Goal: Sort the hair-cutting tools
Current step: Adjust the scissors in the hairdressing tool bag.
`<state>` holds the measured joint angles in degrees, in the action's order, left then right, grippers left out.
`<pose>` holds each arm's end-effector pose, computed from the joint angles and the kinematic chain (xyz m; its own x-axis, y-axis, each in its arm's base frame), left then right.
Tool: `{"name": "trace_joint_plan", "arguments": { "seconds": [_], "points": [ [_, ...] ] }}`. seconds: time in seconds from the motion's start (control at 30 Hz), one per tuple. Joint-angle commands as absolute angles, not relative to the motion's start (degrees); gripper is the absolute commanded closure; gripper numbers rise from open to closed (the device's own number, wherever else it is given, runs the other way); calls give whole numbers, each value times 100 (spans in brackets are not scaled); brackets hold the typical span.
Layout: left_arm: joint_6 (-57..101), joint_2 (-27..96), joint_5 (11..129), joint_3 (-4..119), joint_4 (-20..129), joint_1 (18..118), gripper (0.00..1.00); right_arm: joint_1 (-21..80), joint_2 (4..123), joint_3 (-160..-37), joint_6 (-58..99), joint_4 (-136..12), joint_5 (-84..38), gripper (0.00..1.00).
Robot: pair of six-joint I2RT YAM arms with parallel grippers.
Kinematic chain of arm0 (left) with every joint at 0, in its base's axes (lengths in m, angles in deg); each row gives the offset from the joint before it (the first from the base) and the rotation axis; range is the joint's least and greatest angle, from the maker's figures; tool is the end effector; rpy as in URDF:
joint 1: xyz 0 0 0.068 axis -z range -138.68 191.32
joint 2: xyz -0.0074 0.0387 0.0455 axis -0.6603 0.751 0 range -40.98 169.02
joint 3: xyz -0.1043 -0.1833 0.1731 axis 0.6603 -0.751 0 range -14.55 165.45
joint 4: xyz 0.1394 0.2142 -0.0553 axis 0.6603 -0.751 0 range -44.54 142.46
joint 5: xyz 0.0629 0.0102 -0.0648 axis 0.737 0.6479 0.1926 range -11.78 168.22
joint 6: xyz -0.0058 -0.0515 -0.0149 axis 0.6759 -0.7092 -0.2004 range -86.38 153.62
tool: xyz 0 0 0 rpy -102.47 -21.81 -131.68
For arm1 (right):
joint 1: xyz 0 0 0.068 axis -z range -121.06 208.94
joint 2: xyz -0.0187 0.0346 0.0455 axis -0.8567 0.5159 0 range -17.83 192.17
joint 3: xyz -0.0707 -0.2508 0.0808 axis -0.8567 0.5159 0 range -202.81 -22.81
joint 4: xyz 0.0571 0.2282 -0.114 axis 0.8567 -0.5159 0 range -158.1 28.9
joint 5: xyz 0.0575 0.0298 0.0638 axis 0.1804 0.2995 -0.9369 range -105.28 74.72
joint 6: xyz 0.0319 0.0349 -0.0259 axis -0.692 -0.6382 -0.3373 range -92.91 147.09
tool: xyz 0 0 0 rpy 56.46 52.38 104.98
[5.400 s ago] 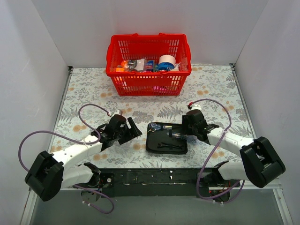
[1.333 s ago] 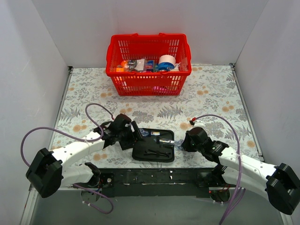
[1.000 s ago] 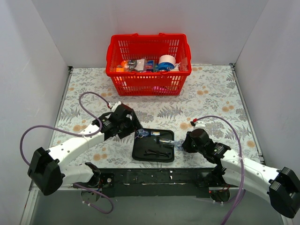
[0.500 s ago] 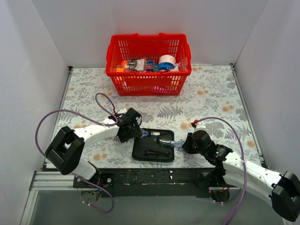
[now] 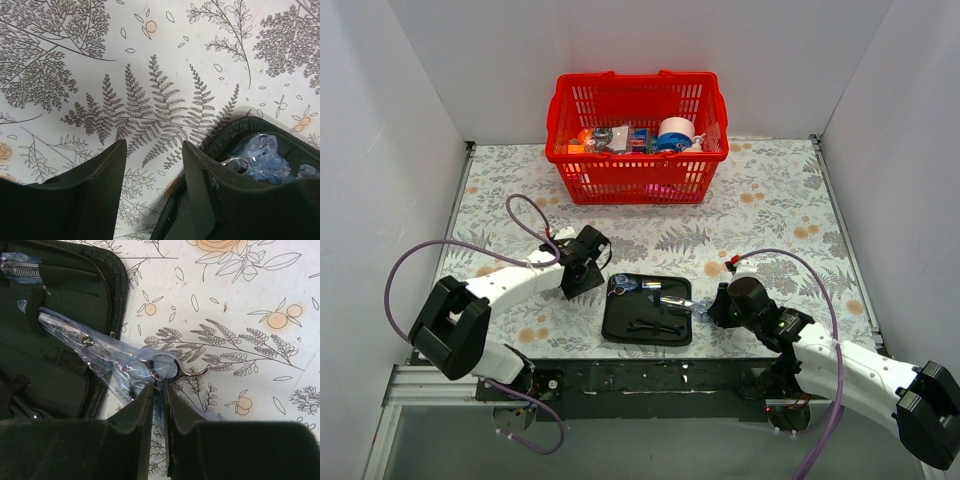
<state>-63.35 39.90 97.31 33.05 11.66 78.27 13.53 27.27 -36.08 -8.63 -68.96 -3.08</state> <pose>0.2031 -0.1381 0.1864 -0.3994 -0.8733 -0.2790 -0.8231 0.4756 -0.3104 0.1156 0.1067 0.1528 -0.7037 0.0991 -0.7036 -0.2107 0.9166 0.3398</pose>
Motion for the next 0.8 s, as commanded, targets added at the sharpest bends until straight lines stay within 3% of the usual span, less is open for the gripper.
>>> {"name": "trace_joint_plan", "arguments": {
  "seconds": [0.0,0.43,0.77],
  "points": [
    [-6209,4303,9650,3239,1466,7815,53,1315,2682,-3529,-789,-6787,-368,80],
    [-5919,5227,9044,3414,2081,7823,51,1315,2875,-3678,-552,-6796,-237,80],
    [-5814,5306,8683,3423,2283,7894,51,1315,3682,-4310,274,-6681,-183,80]
  ]
}}
